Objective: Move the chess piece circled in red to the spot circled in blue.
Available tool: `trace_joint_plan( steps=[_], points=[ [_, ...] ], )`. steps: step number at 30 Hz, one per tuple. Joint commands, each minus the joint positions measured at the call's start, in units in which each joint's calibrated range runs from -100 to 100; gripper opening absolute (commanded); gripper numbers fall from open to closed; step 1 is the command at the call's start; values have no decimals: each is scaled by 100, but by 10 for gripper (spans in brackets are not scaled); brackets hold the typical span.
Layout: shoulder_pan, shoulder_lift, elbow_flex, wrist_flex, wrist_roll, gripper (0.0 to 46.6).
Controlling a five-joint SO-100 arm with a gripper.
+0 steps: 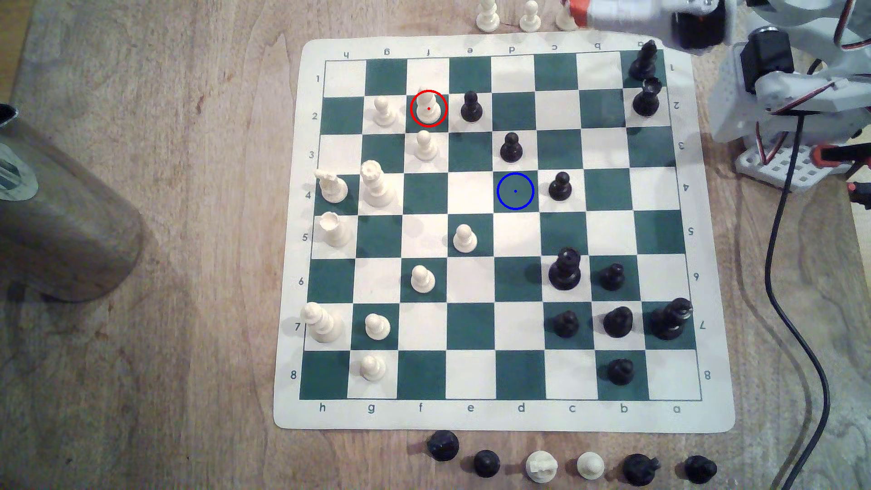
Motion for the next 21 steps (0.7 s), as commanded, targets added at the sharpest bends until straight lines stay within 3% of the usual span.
trace_joint_plan(
  steps=[1, 5, 18, 21],
  points=[
    [-253, 1112, -436, -121, 59, 23],
    [-221, 1969, -590, -515, 29, 41],
    [-65, 6205, -4117, -375, -518, 54],
    [162, 7181, -5024, -195, -654, 79]
  ],
)
